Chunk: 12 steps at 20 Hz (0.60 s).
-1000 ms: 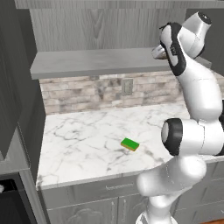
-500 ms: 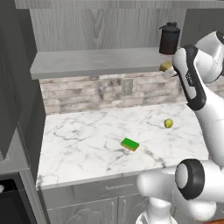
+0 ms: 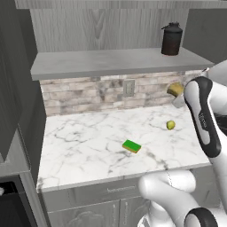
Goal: Pick the sponge and sponge from the cabinet and place them on the counter.
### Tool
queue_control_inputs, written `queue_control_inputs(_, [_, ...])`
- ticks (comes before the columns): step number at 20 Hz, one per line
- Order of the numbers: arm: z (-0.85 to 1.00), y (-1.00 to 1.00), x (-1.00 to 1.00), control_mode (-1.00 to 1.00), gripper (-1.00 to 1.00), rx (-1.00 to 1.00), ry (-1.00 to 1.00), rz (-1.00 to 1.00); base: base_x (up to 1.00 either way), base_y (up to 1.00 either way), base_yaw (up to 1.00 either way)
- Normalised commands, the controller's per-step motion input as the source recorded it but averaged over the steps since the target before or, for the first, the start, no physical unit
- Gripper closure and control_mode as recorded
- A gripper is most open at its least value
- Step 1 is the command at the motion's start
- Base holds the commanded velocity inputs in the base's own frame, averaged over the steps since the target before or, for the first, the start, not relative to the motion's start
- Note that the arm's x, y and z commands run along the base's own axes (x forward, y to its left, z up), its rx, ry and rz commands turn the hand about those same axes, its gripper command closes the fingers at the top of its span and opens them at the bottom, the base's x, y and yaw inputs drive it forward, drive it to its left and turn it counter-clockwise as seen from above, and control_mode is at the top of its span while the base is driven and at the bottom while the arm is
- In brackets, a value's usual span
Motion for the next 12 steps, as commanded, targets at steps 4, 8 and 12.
queue_control_inputs(4, [-0.51,0.0,-0.23,-1.0,1.0,-0.11,0.0,0.09,0.0,0.0,0.0])
queue_control_inputs(8, [-0.47,0.0,0.06,-1.0,1.0,-0.08,0.05,0.09,0.0,0.0,0.0])
queue_control_inputs(12, [-0.51,0.0,0.25,-1.0,1.0,-0.07,0.05,0.09,0.0,0.0,0.0])
